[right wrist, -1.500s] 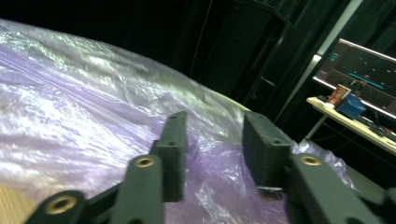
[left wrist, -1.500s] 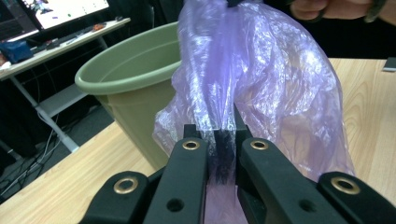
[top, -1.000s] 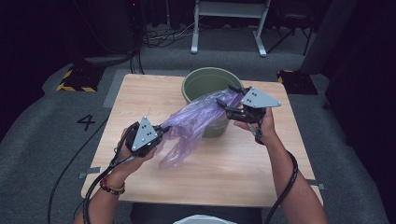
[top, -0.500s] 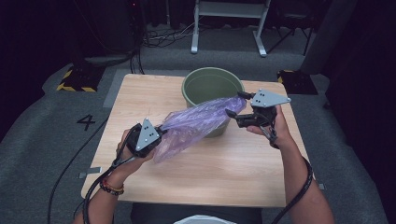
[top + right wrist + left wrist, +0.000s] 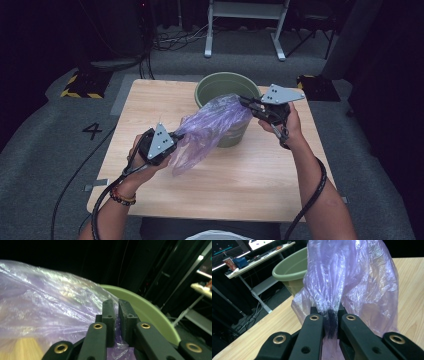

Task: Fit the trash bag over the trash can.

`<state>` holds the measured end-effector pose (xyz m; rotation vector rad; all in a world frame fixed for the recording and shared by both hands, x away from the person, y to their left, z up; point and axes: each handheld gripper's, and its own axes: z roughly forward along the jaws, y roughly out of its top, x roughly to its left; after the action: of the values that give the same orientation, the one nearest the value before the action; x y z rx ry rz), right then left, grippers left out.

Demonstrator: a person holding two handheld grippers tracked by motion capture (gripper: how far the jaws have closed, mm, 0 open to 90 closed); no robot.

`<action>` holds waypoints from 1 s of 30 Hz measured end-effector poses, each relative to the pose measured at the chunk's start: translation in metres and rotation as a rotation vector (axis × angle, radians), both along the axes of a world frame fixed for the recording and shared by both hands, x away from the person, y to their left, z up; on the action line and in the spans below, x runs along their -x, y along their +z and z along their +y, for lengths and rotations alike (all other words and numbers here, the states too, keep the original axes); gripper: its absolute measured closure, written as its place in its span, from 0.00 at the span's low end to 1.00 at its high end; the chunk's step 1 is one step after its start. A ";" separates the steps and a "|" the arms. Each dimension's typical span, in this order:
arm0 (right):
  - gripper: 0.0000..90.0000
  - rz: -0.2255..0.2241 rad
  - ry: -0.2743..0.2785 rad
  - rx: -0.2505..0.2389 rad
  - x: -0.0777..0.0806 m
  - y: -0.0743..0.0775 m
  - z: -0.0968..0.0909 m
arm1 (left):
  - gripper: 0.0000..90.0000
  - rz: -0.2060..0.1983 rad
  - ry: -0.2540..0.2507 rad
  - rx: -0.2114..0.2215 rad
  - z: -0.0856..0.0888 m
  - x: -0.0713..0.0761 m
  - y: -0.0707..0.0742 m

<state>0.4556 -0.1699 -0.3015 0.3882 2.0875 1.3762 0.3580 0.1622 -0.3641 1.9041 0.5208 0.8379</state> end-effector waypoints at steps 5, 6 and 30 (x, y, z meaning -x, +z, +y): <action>0.97 -0.031 0.002 0.018 -0.008 0.010 0.017 | 1.00 -0.011 0.005 0.017 -0.001 -0.001 0.003; 0.97 -0.031 0.005 0.012 -0.011 0.011 0.020 | 1.00 -0.015 0.007 0.017 -0.001 -0.002 0.005; 0.29 0.084 -0.122 -0.030 -0.039 -0.007 0.007 | 1.00 -0.033 0.106 -0.018 -0.003 -0.027 0.009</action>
<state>0.4950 -0.1634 -0.3089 0.5856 2.0758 1.3410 0.3847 0.1587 -0.3552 1.8890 0.5999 0.9444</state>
